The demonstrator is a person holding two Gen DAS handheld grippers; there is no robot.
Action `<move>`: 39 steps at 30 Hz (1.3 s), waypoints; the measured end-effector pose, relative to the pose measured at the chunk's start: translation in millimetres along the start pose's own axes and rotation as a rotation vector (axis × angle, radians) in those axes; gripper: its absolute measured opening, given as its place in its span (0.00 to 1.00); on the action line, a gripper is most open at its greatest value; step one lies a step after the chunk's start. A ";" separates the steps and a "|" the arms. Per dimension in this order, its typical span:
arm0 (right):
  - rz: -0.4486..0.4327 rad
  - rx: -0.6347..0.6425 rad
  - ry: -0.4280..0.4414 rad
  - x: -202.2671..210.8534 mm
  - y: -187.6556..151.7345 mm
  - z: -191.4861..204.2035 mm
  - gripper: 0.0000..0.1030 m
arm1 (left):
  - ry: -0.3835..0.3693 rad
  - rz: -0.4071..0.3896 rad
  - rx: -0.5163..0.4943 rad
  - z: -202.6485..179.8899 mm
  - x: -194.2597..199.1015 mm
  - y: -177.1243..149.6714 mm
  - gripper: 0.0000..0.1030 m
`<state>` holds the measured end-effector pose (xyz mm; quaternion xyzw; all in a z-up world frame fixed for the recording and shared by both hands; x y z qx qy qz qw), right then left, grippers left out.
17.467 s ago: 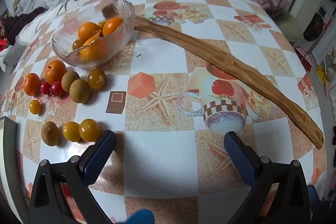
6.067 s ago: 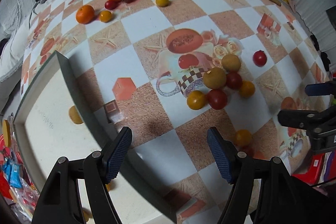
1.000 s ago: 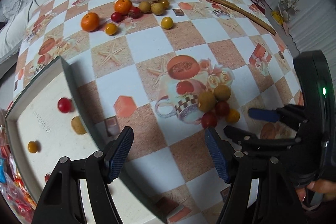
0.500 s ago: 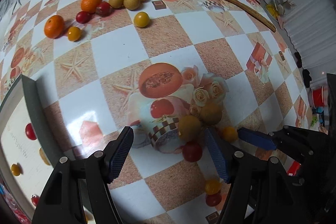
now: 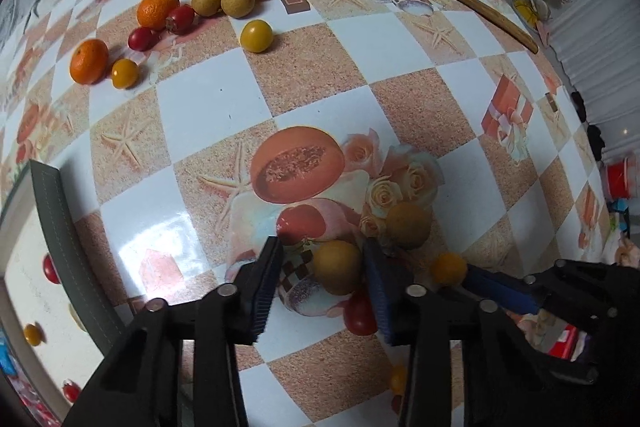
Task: Organize fruits
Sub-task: 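Grasp a brown longan with the left gripper while the right grasps a yellow tomato, then carry the longan and yellow tomato in both grippers over the tray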
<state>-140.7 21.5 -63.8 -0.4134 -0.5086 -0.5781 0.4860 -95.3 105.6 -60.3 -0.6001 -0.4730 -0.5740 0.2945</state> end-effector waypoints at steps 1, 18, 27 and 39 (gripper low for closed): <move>0.002 -0.009 0.006 1.5 -1.0 -1.7 0.16 | -0.003 -0.001 -0.010 -0.4 0.2 -0.8 0.37; 0.003 -0.048 0.028 18.0 -1.6 -12.3 0.16 | -0.063 -0.024 0.107 21.9 22.9 -37.8 0.25; 0.036 -0.017 -0.002 -1.5 1.4 -6.5 0.23 | -0.057 -0.038 0.132 35.3 31.7 -45.3 0.25; 0.023 0.024 0.024 18.3 9.6 7.7 0.21 | -0.062 -0.090 0.168 52.8 61.5 -55.4 0.25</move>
Point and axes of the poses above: each gripper's, at about its wrist camera, not at the fingertips, and x roughly against the way its jaws point, z to its left, y to its top, the point moved 8 cm from there along -x, roughly the way its jaws point, and after that the axes turned 1 degree about -y, right-handed, at the moved point
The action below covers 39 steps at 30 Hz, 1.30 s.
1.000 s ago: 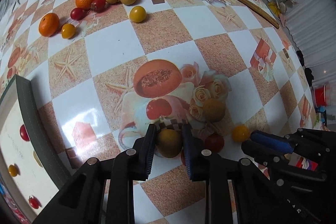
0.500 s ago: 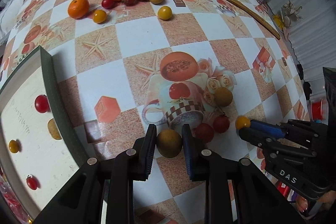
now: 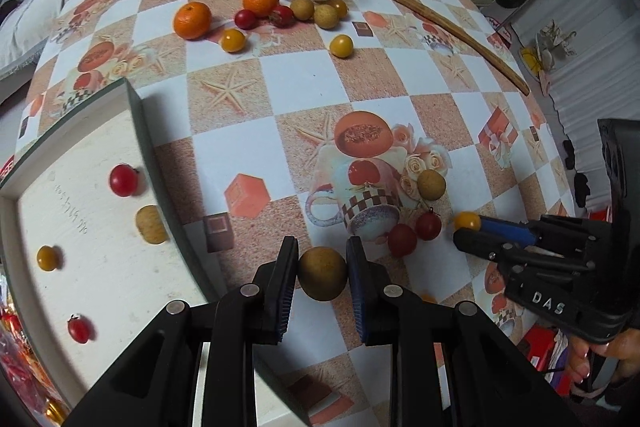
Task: Organize fruits
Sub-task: 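Carry the longan and yellow tomato in both grippers over the tray, then open both grippers to drop the longan and yellow tomato into the tray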
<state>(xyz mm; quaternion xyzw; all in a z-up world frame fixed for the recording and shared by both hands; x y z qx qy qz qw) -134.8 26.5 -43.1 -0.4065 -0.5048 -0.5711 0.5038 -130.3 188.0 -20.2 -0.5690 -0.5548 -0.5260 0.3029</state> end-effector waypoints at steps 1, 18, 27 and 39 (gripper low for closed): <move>-0.004 0.010 0.002 3.9 2.5 3.1 0.21 | 0.002 -0.005 0.004 2.7 2.8 -0.6 0.25; 0.010 0.262 0.130 -1.6 34.9 158.3 0.21 | 0.174 -0.103 0.247 142.7 63.5 -36.6 0.25; 0.077 0.357 0.135 -38.1 33.5 224.7 0.21 | 0.266 -0.077 0.329 204.0 54.8 -55.2 0.25; 0.130 0.466 0.021 -72.1 20.1 240.1 0.26 | 0.315 -0.014 0.326 217.1 35.0 -66.3 0.26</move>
Point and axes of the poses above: each gripper's, at about its wrist camera, not at the fingertips, and x roughly against the way its jaws point, z to its left, y to its top, the point moved 8 cm from there along -x, roughly the way its jaws point, and after that the axes turned 1 degree about -y, right-handed, at the moved point
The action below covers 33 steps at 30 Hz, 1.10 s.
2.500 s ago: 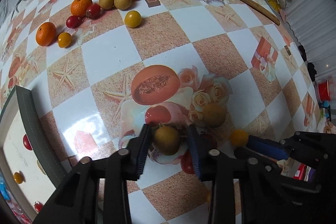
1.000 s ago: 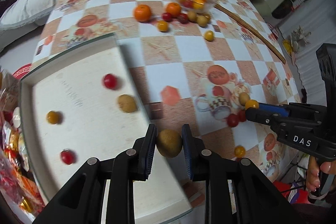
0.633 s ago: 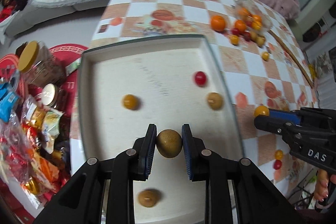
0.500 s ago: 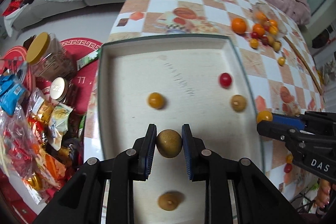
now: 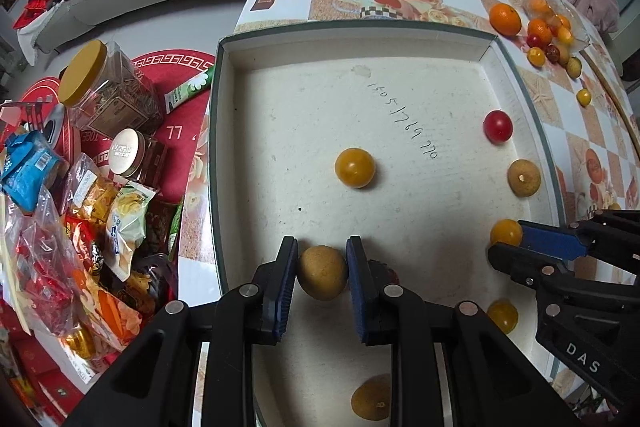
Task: Organize fruits
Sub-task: 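Open both grippers to drop the longan and yellow tomato into the tray, then move both open grippers back to the loose fruits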
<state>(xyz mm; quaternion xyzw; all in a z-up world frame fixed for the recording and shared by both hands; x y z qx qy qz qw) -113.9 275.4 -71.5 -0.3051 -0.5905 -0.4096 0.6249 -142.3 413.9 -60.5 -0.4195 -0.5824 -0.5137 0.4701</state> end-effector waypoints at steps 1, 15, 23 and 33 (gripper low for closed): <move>0.001 0.006 0.005 -0.5 0.3 1.4 0.34 | 0.002 0.002 0.001 0.4 -0.7 -0.4 0.27; -0.079 -0.020 -0.016 54.2 -11.8 -18.6 0.81 | 0.000 -0.046 -0.008 -8.2 20.6 5.4 0.51; 0.019 -0.334 0.067 57.4 -50.3 -93.3 0.82 | -0.056 -0.088 -0.084 -52.6 45.4 16.0 0.51; 0.025 -0.580 0.363 58.7 -70.3 -141.5 1.00 | -0.136 -0.124 -0.173 -130.8 66.8 61.8 0.51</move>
Point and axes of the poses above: each gripper's, at about its wrist camera, not at the fingertips, and x roughly against the way its jaws point, z to its left, y to its top, the point moved 8 cm from there along -x, roughly the way its jaws point, and after that the axes turned 1 degree about -y, right-handed, at the moved point
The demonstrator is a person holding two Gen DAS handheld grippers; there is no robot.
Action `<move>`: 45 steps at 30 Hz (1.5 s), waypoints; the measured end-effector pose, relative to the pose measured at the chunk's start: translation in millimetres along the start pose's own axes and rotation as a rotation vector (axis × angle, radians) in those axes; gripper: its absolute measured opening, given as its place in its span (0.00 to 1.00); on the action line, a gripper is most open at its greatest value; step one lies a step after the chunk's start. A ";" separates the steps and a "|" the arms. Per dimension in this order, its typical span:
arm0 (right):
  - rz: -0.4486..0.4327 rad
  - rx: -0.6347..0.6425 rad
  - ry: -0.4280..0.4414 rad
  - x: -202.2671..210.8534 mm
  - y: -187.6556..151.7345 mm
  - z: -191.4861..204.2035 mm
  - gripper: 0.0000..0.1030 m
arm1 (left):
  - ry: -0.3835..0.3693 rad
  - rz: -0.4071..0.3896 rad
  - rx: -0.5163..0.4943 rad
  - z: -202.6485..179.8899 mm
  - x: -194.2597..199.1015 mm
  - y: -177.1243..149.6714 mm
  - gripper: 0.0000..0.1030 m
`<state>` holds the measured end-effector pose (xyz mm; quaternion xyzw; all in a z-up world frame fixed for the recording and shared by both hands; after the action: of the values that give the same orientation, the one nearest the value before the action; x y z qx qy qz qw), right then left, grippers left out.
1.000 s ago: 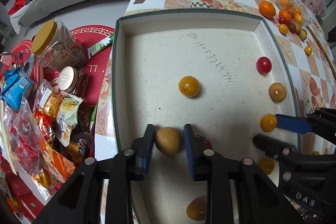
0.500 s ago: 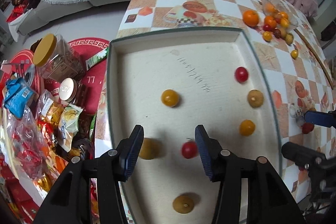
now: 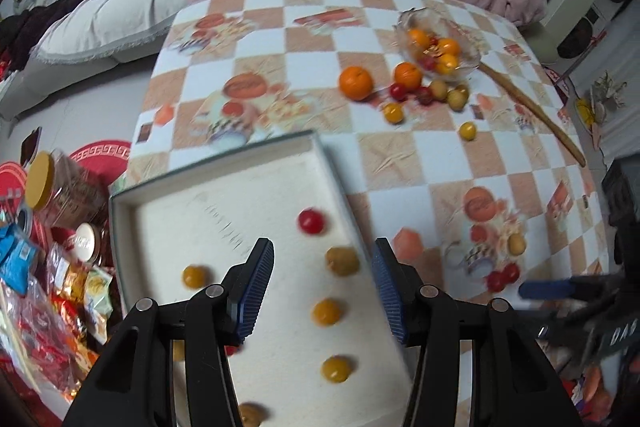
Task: Organize fruits
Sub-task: 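Move both open grippers back to the loose fruits, then grasp a yellow cherry tomato with the left gripper while the right grasps another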
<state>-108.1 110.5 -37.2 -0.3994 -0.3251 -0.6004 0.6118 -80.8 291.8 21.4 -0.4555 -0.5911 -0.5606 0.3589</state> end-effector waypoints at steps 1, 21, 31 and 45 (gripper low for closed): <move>-0.005 0.008 -0.011 -0.8 0.7 0.8 1.00 | -0.002 0.000 -0.005 -5.2 -1.8 5.9 0.51; -0.210 0.201 -0.416 20.8 132.3 -43.5 1.00 | 0.015 0.063 0.033 -55.5 -100.0 85.7 0.51; -0.243 0.321 -0.402 -1.0 159.5 -29.4 0.72 | 0.031 0.070 0.025 -60.0 -133.6 95.4 0.51; -0.279 0.317 -0.349 3.1 165.1 -25.7 0.23 | -0.013 0.046 -0.003 -69.2 -138.0 100.6 0.22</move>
<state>54.2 79.8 -62.7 -0.3474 -0.5673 -0.5428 0.5127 53.1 200.1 -66.0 -0.4733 -0.5819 -0.5500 0.3673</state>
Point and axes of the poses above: each gripper's, at about its wrist camera, not at the fingertips, and x roughly against the way its jaws point, z to its left, y to its top, the point moved 8 cm from there along -x, roughly the way its jaws point, and after that the axes turned 1 degree about -y, right-handed, at the moved point
